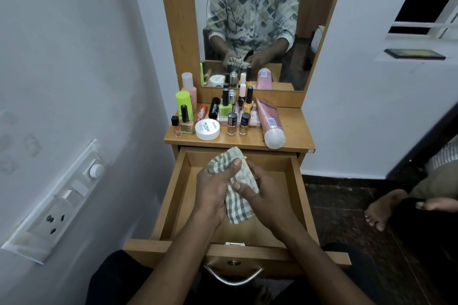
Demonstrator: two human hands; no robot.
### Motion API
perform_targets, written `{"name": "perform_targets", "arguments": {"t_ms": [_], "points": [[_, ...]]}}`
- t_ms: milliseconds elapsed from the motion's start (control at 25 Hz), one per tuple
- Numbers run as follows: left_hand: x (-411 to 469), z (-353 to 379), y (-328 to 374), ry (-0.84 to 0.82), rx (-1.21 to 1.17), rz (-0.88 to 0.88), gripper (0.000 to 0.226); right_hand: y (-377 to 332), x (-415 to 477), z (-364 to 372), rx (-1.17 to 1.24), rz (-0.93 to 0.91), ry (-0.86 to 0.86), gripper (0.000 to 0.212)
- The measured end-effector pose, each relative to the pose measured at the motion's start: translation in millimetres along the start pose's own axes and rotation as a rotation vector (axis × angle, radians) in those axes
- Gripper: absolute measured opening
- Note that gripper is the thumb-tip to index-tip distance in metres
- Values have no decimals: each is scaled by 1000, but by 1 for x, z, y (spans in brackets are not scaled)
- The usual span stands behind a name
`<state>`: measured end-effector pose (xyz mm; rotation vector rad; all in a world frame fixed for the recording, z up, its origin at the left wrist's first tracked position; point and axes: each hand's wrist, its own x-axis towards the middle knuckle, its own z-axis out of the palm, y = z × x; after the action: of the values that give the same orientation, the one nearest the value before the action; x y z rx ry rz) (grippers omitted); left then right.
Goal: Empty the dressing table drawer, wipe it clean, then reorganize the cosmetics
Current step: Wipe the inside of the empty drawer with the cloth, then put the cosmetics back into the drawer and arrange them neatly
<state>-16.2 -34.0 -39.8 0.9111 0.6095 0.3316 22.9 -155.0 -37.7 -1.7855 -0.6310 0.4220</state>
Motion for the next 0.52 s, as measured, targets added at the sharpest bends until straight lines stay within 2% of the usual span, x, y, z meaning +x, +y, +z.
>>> {"name": "perform_targets", "arguments": {"t_ms": [120,240,360,520], "points": [[5,-8,9,-4,84,119,39,-19,-2,-18,-151,-108,50,35],[13,-33,24,19,337,178,36,-47,23,-70,-65,-173,333,22],[15,-59,30,14,615,185,24,-48,78,-129,-103,-51,619,26],[17,-73,22,-11,792,186,19,-19,143,-154,-286,216,591,32]]}}
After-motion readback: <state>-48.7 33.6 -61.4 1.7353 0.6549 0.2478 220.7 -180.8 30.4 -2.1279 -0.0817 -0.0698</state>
